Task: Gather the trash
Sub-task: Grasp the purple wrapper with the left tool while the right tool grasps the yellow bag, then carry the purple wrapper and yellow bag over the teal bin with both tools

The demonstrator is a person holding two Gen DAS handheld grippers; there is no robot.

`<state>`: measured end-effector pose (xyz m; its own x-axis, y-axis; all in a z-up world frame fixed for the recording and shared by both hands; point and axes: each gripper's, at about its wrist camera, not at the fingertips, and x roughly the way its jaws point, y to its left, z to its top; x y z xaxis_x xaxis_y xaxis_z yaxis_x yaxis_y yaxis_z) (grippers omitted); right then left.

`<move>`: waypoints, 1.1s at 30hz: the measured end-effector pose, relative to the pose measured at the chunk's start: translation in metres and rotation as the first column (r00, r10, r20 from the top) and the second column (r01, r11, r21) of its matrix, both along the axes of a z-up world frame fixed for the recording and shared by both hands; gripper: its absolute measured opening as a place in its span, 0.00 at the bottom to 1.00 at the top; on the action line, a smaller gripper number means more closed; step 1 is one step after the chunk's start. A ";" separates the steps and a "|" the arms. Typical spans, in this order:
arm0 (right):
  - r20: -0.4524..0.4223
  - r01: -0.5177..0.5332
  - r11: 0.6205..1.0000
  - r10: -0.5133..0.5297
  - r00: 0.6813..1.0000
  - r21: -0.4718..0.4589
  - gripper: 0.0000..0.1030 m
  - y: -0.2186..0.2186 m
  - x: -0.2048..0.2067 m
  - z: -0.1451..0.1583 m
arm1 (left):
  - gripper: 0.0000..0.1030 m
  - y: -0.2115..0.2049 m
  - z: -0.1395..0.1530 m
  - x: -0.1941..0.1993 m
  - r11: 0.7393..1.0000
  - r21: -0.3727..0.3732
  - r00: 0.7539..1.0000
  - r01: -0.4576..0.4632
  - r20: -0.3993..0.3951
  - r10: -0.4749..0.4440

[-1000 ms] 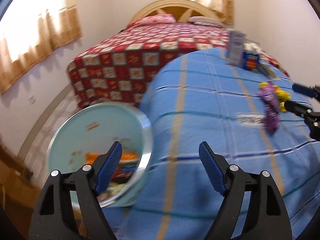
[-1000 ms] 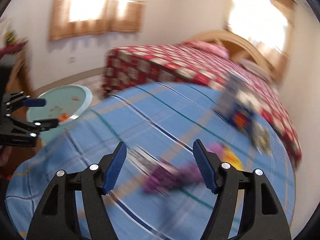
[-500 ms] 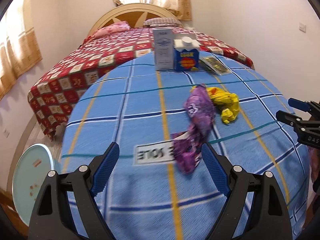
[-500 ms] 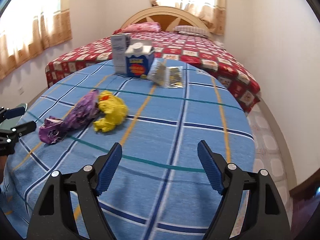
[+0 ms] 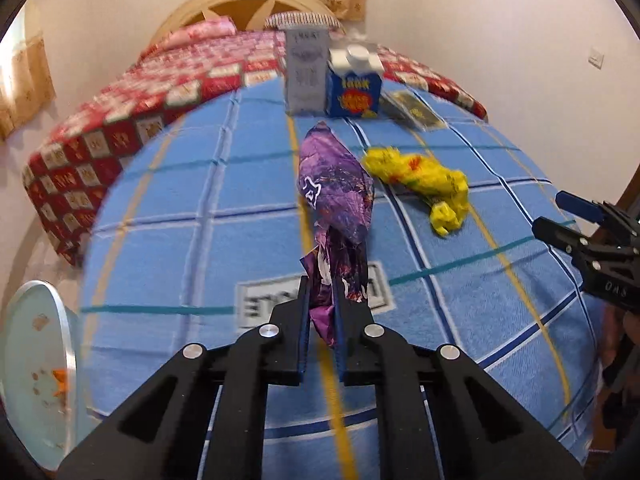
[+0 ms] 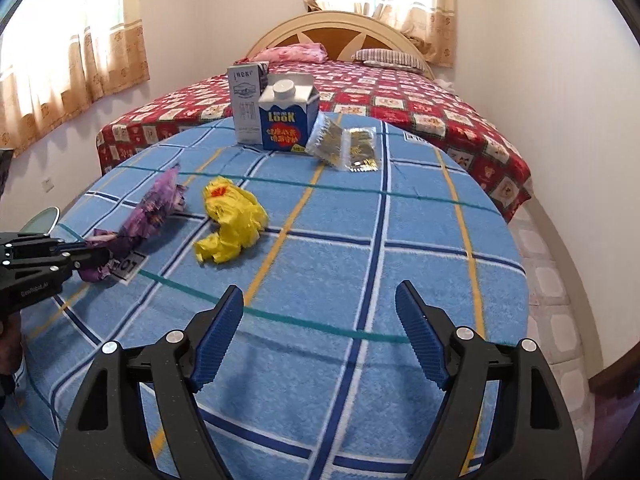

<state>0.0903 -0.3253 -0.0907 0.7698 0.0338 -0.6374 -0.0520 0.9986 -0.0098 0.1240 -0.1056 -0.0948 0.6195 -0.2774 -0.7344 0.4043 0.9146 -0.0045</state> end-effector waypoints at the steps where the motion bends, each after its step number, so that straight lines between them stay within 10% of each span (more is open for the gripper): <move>1: 0.002 -0.001 1.000 0.001 1.000 0.000 0.75 0.004 0.001 0.000 | 0.10 0.004 0.003 -0.001 1.000 0.012 1.000 -0.009 0.019 0.008; 12: -0.113 -0.057 0.998 0.056 0.992 -0.001 0.73 0.045 0.061 -0.001 | 0.10 0.073 0.020 0.003 0.985 0.073 0.985 -0.155 0.093 0.148; 17: -0.188 -0.081 0.995 0.091 0.978 0.057 0.31 0.049 0.076 -0.008 | 0.10 0.092 0.018 0.001 0.983 0.057 0.982 -0.176 0.082 0.171; 21: -0.160 -0.099 0.994 0.106 0.981 0.050 0.21 0.057 0.071 -0.001 | 0.10 0.105 0.020 -0.003 0.979 0.053 0.977 -0.197 0.091 0.192; 33: -0.053 -0.250 0.968 0.251 0.967 0.028 0.20 0.119 0.070 0.017 | 0.10 0.157 0.031 -0.020 0.946 0.081 0.945 -0.313 0.130 0.301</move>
